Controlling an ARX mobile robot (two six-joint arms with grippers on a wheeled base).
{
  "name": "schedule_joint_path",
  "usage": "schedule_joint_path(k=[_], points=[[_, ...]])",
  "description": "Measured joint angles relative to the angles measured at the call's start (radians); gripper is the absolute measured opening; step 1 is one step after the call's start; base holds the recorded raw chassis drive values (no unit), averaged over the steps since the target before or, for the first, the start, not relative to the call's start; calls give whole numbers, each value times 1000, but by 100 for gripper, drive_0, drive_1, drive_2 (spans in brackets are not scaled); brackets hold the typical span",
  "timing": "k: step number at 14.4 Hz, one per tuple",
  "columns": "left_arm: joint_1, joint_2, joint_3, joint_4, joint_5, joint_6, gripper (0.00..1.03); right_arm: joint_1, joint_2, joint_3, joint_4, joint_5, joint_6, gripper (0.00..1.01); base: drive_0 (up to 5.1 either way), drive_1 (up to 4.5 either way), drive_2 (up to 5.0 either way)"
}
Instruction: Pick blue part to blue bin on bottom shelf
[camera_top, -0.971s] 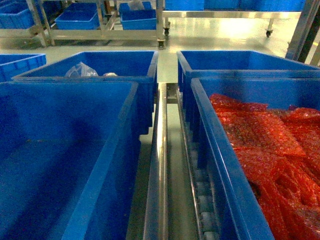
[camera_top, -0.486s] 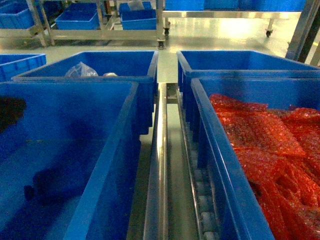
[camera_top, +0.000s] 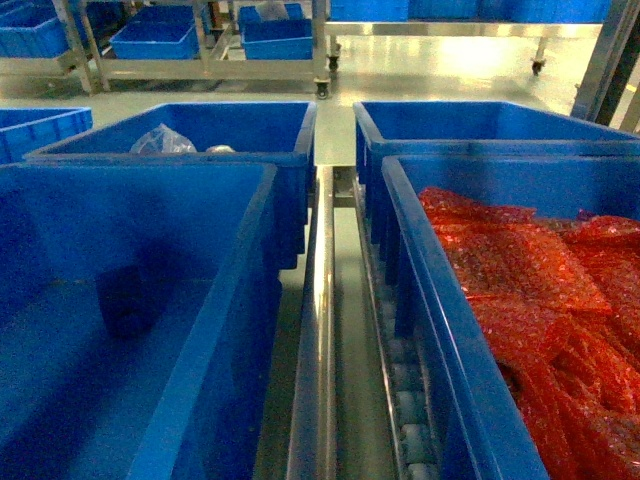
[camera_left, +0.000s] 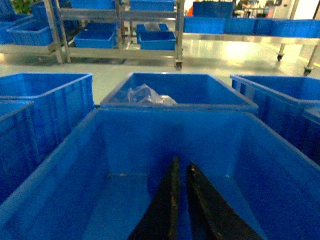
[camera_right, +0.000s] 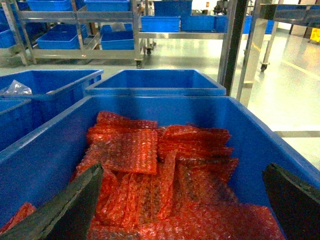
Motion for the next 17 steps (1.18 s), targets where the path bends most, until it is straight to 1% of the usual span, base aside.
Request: schedule_joint_path(k=[1,6,14,17], points=[[0,-26,-11,-40,0,1,2,0,0,0,0,0,0,98,0,0,0],[0,-250,-24,-241,0,2,2,0,0,0,0,0,0,98,0,0,0],[0,-497,-24,-472,0,2,2,0,0,0,0,0,0,98,0,0,0],[0,-565,-24,-539,0,2,2,0,0,0,0,0,0,98,0,0,0]])
